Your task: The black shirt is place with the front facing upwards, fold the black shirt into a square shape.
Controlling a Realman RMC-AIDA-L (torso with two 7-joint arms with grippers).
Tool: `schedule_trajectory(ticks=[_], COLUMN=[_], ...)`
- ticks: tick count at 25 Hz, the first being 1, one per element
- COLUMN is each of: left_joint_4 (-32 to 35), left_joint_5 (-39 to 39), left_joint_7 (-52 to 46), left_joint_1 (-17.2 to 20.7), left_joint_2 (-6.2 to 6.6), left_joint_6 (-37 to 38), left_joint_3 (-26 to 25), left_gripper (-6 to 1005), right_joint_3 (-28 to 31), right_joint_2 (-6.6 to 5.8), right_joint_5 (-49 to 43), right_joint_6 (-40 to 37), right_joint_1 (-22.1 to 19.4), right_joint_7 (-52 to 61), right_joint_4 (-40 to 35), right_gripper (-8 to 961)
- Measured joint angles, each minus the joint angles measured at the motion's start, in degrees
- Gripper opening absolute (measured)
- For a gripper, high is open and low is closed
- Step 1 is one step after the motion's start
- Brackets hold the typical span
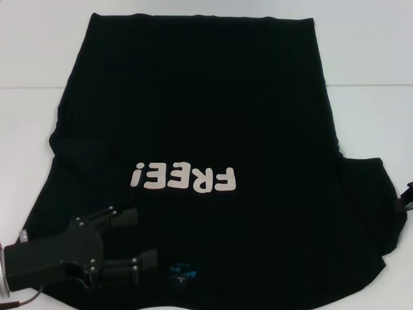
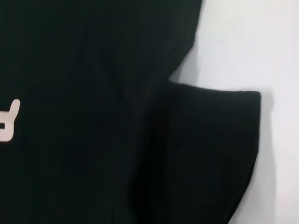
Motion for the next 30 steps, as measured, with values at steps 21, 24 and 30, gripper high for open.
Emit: schedule_trajectory(ticks=[21, 24, 30], left_joint_4=[0.0, 0.0, 0.0], left_joint_5=[-0.2, -0.3, -0.3], left_joint_7=[-0.8, -0.8, -0.8], left_joint_1=[0.6, 0.6, 0.6], left_joint_2=[0.58, 0.65, 0.69], left_joint_6=[0.2, 0.2, 0.2], left_joint_3=[-0.2, -0.2, -0.2], left_gripper=[951, 951, 952], right_joint_3=[0.8, -1.6, -6.5], right_joint_2=[-0.07, 0.76, 2.67], right_joint_5=[9.8, 11.0, 12.2], right_joint_6=[0.1, 0.0, 0.0], right_joint_1=[2.6, 4.8, 8.4], right_joint_7=[-2.1, -2.4, -2.7], right_joint_4=[-5.4, -5.3, -4.6], right_gripper=[31, 33, 38])
